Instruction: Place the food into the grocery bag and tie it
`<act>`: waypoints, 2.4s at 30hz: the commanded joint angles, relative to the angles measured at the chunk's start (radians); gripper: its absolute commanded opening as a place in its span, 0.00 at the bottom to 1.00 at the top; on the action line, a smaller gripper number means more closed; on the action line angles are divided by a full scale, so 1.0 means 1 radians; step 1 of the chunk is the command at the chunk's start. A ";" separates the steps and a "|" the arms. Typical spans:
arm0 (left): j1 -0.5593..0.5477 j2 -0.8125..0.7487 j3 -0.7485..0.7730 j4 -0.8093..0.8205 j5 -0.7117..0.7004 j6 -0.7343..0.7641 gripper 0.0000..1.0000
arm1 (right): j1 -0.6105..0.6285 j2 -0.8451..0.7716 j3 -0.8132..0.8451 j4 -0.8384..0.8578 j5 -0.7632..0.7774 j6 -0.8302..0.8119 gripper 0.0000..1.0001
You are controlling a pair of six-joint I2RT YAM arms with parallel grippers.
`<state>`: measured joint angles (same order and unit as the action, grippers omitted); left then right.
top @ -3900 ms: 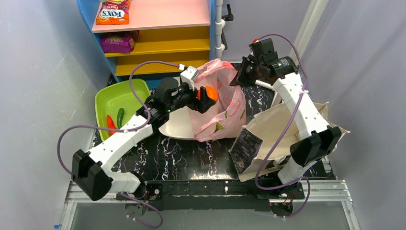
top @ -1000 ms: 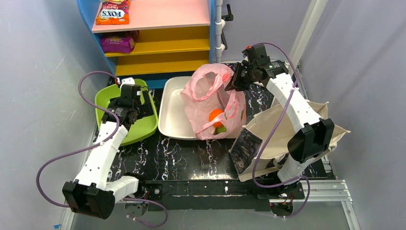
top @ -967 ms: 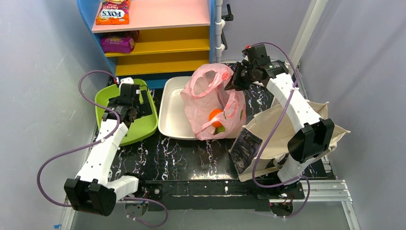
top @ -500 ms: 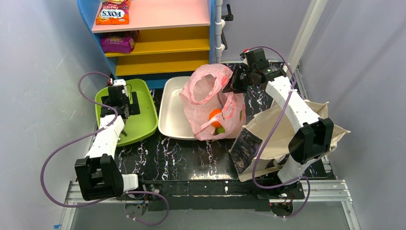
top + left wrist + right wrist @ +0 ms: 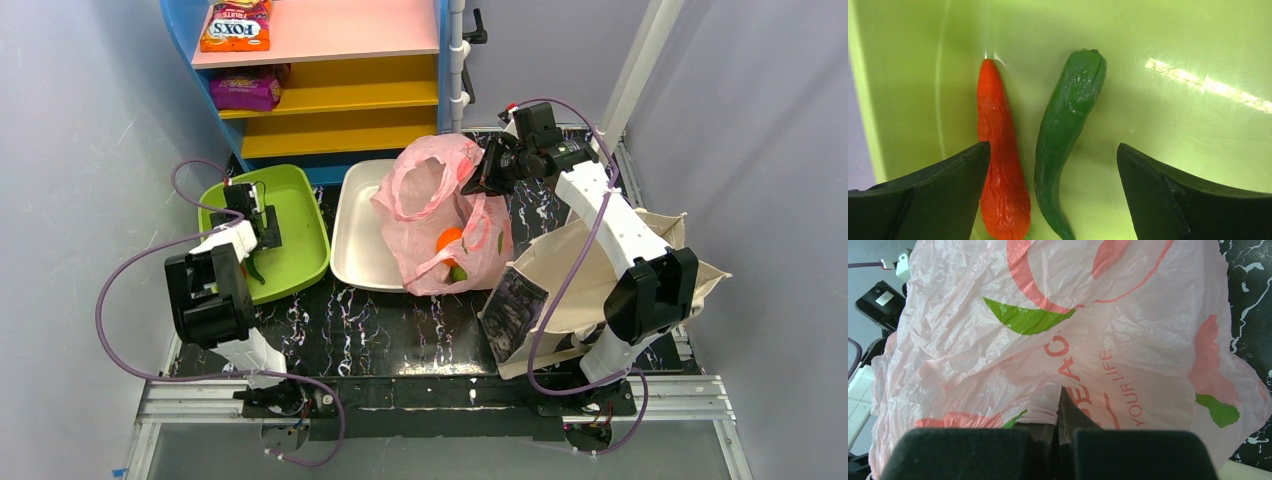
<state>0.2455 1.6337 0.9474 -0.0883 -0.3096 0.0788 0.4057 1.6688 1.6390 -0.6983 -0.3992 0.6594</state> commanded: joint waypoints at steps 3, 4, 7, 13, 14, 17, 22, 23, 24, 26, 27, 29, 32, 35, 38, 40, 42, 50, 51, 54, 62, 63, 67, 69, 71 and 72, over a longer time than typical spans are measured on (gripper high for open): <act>0.054 0.066 0.075 0.026 0.099 -0.028 0.94 | -0.005 -0.028 0.006 0.032 -0.013 0.002 0.01; 0.057 0.078 0.081 0.025 0.108 -0.026 0.92 | -0.005 -0.027 0.013 0.027 -0.014 0.002 0.01; 0.060 0.101 0.093 0.017 0.117 -0.021 0.89 | -0.005 -0.023 0.026 0.016 -0.012 0.004 0.01; 0.060 0.104 0.099 0.016 0.146 -0.010 0.78 | -0.004 -0.011 0.047 0.006 -0.023 0.013 0.01; 0.060 0.108 0.104 0.011 0.152 -0.009 0.74 | -0.003 -0.011 0.048 0.002 -0.025 0.015 0.01; 0.061 0.107 0.108 0.001 0.156 -0.015 0.66 | -0.004 -0.019 0.039 0.004 -0.029 0.020 0.01; 0.060 0.121 0.125 -0.022 0.187 -0.008 0.51 | -0.004 -0.034 0.029 0.003 -0.020 0.019 0.01; 0.060 0.125 0.130 -0.032 0.196 -0.004 0.50 | -0.004 -0.034 0.030 0.001 -0.020 0.019 0.01; 0.059 0.128 0.133 -0.037 0.201 0.000 0.51 | -0.003 -0.034 0.030 0.001 -0.020 0.020 0.01; 0.059 0.132 0.136 -0.042 0.206 0.001 0.53 | -0.001 -0.034 0.030 0.001 -0.023 0.020 0.01; 0.059 0.131 0.136 -0.043 0.212 0.002 0.54 | -0.002 -0.032 0.030 0.000 -0.024 0.021 0.01; 0.059 0.138 0.141 -0.051 0.224 0.010 0.52 | -0.002 -0.032 0.031 -0.002 -0.023 0.022 0.01; 0.061 0.156 0.158 -0.075 0.243 0.026 0.49 | -0.001 -0.034 0.034 -0.005 -0.020 0.021 0.01; 0.063 0.173 0.175 -0.097 0.250 0.032 0.43 | -0.001 -0.036 0.035 -0.006 -0.014 0.019 0.01; 0.070 0.167 0.169 -0.084 0.248 0.025 0.37 | -0.001 -0.035 0.038 -0.007 -0.015 0.019 0.01; 0.069 0.169 0.175 -0.092 0.253 0.020 0.26 | 0.000 -0.032 0.040 -0.008 -0.015 0.021 0.01; 0.070 0.173 0.185 -0.101 0.272 0.017 0.11 | 0.000 -0.028 0.043 -0.008 -0.015 0.021 0.01; 0.070 0.078 0.163 -0.026 0.435 -0.064 0.00 | -0.001 -0.035 0.065 -0.023 0.008 0.014 0.01; 0.070 0.058 0.160 -0.015 0.440 -0.097 0.00 | 0.000 -0.038 0.069 -0.027 0.015 0.011 0.01; 0.069 0.003 0.165 -0.012 0.476 -0.154 0.00 | -0.001 -0.045 0.067 -0.029 0.024 0.009 0.01; 0.069 -0.135 0.211 -0.091 0.656 -0.446 0.00 | 0.002 -0.038 0.082 -0.036 0.037 0.016 0.01; 0.069 -0.145 0.207 -0.086 0.717 -0.497 0.00 | 0.002 -0.036 0.082 -0.034 0.042 0.018 0.01; 0.053 -0.185 0.198 -0.041 0.856 -0.648 0.00 | 0.002 -0.030 0.077 -0.033 0.045 0.022 0.01; 0.029 -0.224 0.179 -0.002 0.860 -0.671 0.00 | 0.004 -0.029 0.071 -0.035 0.041 0.022 0.01; 0.005 -0.263 0.178 0.013 0.880 -0.671 0.00 | 0.004 -0.032 0.062 -0.034 0.045 0.020 0.01; -0.006 -0.277 0.186 0.013 0.906 -0.669 0.00 | 0.005 -0.033 0.056 -0.033 0.048 0.018 0.01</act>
<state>0.2817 1.4601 1.1255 -0.1120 0.4698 -0.5133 0.4061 1.6672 1.6726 -0.7357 -0.3641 0.6781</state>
